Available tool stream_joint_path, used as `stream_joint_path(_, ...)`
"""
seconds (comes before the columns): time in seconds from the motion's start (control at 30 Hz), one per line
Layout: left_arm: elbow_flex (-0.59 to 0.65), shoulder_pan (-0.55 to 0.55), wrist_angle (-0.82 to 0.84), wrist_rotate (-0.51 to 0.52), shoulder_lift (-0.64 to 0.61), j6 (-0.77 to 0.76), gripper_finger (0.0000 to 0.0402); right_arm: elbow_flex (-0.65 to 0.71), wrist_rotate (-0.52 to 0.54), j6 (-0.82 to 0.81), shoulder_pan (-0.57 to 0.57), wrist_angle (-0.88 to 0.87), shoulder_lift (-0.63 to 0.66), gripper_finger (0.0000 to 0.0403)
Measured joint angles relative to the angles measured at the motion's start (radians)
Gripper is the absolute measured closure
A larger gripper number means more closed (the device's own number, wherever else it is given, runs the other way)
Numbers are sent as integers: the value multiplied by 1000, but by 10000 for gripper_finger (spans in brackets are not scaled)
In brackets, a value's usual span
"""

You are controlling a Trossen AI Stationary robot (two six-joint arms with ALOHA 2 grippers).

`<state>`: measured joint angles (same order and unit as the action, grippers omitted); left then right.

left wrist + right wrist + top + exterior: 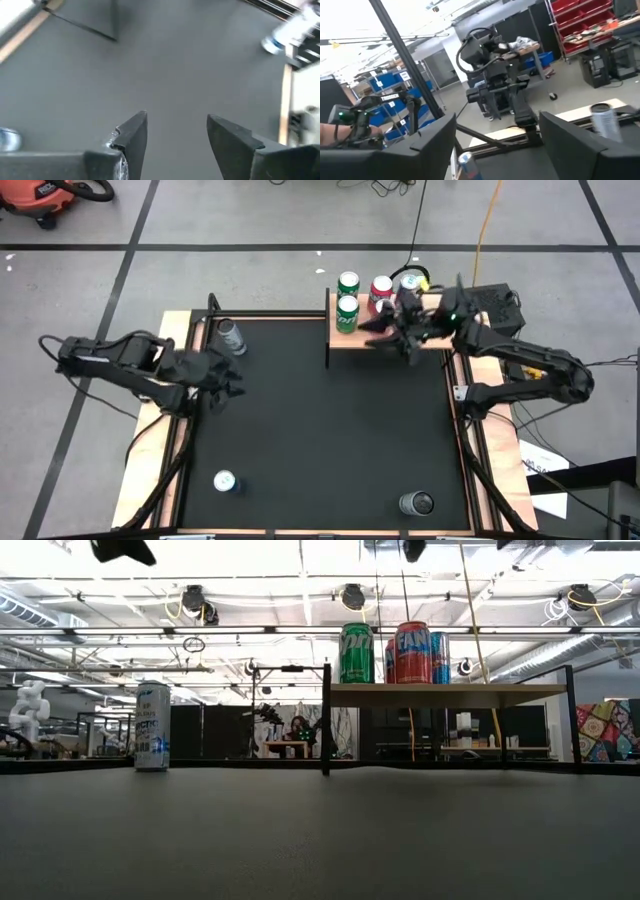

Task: Place canned beverage on shelf
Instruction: Put the blue soda can on the shelf aligned with the other blue soda can

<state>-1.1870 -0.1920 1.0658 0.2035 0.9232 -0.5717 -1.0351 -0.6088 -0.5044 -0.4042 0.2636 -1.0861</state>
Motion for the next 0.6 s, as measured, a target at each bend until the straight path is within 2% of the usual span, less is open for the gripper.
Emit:
stream_joint_path(0.13,33,-171,-1,-25,-8,-152,201,0,180,19,162,13,-24,157)
stream_joint_path(0.3,87,-386,-52,-38,-5,-251,201,0,375,34,333,-16,-71,174)
stream_joint_path(0.47,167,-520,-108,-2,1,-424,201,0,594,-17,481,-102,-156,179)
stream_joint_path(0.6,237,-606,-160,1,7,-555,190,0,760,-112,613,-90,-240,179)
